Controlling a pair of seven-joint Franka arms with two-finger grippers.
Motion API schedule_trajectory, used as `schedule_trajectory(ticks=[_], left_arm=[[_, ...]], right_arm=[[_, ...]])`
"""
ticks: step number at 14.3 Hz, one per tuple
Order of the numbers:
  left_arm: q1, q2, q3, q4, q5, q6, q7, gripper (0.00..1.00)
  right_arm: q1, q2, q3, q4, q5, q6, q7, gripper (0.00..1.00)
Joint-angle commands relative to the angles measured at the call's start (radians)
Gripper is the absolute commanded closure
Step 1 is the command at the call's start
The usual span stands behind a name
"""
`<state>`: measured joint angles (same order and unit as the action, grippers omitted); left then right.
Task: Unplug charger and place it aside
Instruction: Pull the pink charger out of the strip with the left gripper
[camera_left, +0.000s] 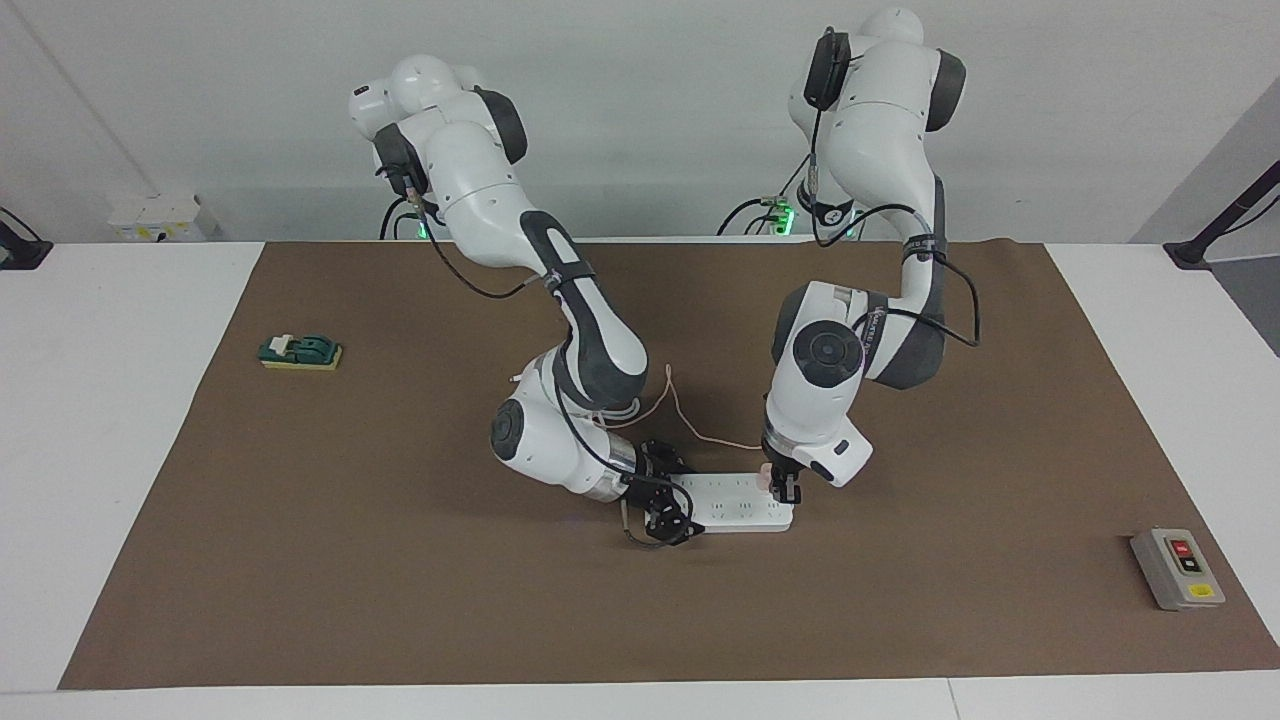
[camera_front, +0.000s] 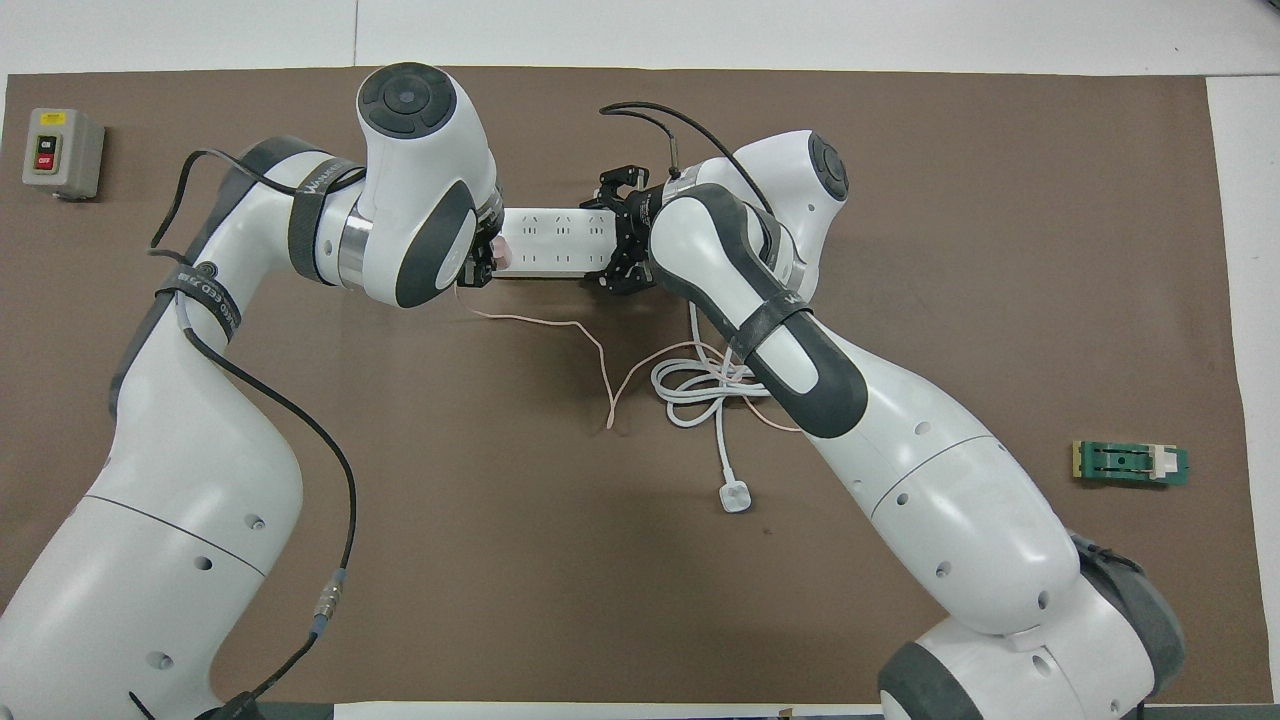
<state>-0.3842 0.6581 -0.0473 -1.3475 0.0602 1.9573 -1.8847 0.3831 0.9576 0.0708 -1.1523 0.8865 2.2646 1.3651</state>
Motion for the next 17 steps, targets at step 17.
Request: schedule_trajectory(ticks=[17], left_arm=[[0.082, -0.251, 0.01, 0.022, -0.091, -0.236, 0.462, 1.0]], right_arm=[[-0.004, 0.01, 0.009, -0.015, 0.025, 0.056, -0.067, 0.57]])
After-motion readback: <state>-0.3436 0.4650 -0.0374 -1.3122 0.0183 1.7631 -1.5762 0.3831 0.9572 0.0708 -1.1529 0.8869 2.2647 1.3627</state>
